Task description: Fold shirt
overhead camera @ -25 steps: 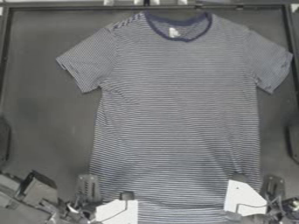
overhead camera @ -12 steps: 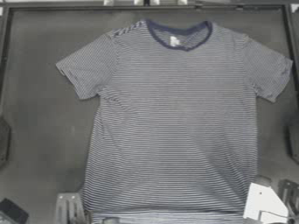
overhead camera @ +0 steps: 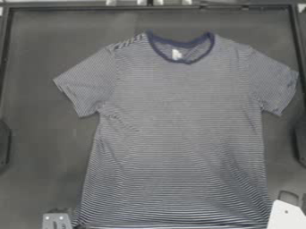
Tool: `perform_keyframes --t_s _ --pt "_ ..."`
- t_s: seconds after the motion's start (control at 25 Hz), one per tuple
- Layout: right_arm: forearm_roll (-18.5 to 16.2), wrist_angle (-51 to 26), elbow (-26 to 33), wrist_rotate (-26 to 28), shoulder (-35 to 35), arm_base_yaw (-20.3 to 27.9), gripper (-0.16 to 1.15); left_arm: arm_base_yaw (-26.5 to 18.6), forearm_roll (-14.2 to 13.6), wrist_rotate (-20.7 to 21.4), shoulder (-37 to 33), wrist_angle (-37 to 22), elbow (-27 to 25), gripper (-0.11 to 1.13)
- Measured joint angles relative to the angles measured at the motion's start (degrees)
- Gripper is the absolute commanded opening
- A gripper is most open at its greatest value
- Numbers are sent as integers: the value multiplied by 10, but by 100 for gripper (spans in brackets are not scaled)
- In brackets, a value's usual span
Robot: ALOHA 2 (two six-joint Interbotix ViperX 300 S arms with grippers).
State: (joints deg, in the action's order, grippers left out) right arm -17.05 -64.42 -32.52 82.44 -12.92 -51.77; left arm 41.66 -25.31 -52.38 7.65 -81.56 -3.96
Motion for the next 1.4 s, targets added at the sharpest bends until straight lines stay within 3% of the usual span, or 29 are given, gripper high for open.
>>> perform_keyframes --t_s 0.2,0.36,0.48,0.68,1.16,1.4 --pt "-19 -57 4 -8 -43 0 7 -8 -24 32 0 -60 18 6" --pt "-41 -102 -2 -25 -107 19 7 -36 -32 75 -3 -72 18 6" --pt "-44 -120 -25 -61 -164 49 7 -71 -39 129 -27 -73 11 6" --pt "-45 -127 -57 -142 -228 127 7 -133 -54 178 -68 -72 -21 6" --pt "-54 -113 -92 -302 -294 318 7 -303 -56 221 -183 41 -154 6" --pt "-55 -91 -106 -347 -302 400 7 -383 -54 265 -186 87 -171 6"
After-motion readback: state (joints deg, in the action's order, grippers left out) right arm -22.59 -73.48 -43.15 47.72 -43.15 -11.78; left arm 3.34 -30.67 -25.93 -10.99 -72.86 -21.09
